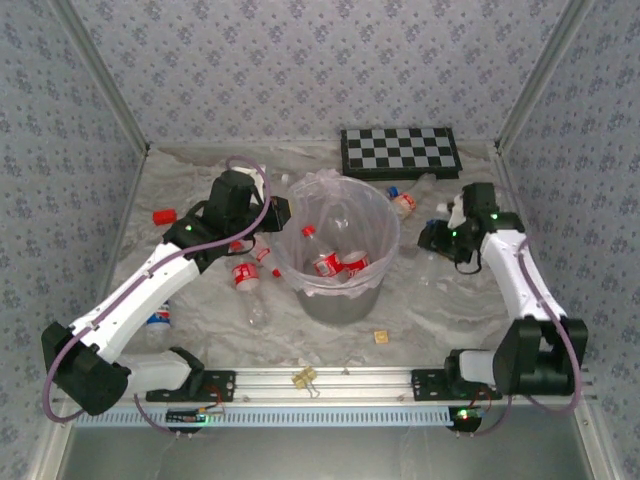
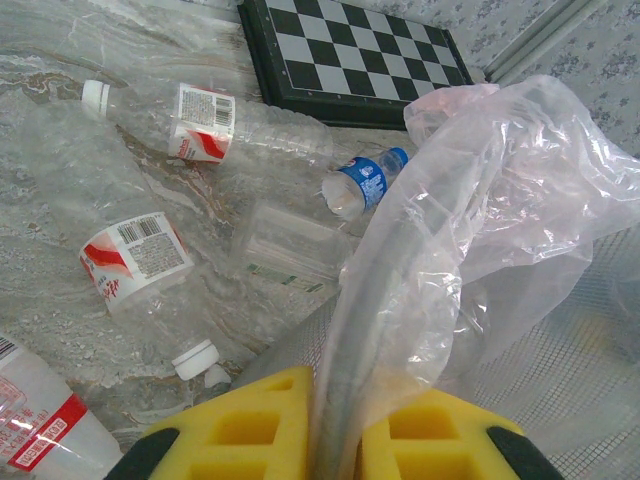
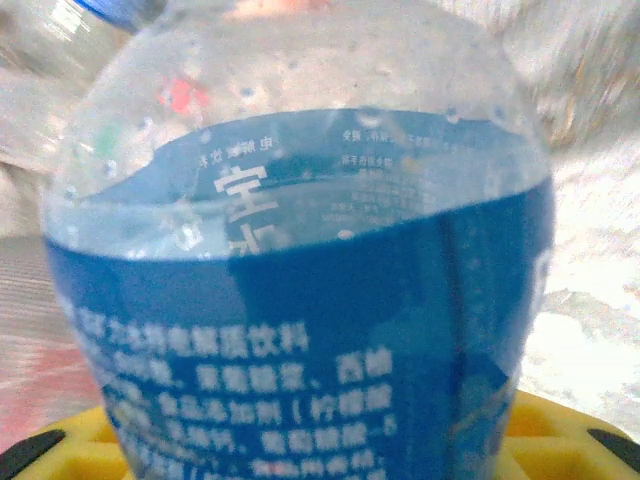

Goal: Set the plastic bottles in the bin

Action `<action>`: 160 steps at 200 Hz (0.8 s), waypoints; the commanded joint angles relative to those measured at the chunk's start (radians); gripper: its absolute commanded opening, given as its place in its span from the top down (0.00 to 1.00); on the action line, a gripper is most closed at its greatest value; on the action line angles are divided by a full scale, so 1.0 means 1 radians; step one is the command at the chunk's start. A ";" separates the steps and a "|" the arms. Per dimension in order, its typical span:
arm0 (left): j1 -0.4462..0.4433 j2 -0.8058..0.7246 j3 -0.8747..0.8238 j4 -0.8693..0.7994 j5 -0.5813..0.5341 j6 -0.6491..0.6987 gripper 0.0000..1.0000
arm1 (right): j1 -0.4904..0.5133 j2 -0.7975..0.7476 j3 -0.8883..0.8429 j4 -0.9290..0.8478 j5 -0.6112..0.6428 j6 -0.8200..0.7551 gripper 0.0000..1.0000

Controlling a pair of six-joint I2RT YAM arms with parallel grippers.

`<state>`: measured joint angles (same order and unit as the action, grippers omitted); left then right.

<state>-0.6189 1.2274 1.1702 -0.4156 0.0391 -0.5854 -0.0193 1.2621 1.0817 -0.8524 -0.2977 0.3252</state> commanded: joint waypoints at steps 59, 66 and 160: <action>-0.023 0.059 0.049 -0.114 -0.099 0.079 1.00 | 0.030 -0.062 0.578 -0.265 -0.043 -0.032 0.63; -0.025 0.059 0.051 -0.112 -0.105 0.084 1.00 | 0.043 -0.053 0.622 -0.272 -0.051 -0.036 0.65; -0.035 0.076 0.064 -0.094 -0.124 0.113 1.00 | 0.438 0.117 0.911 -0.229 -0.040 -0.058 0.84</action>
<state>-0.6540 1.2751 1.2346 -0.4686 -0.0177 -0.5247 0.3336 1.3331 1.9434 -1.0813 -0.3523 0.3023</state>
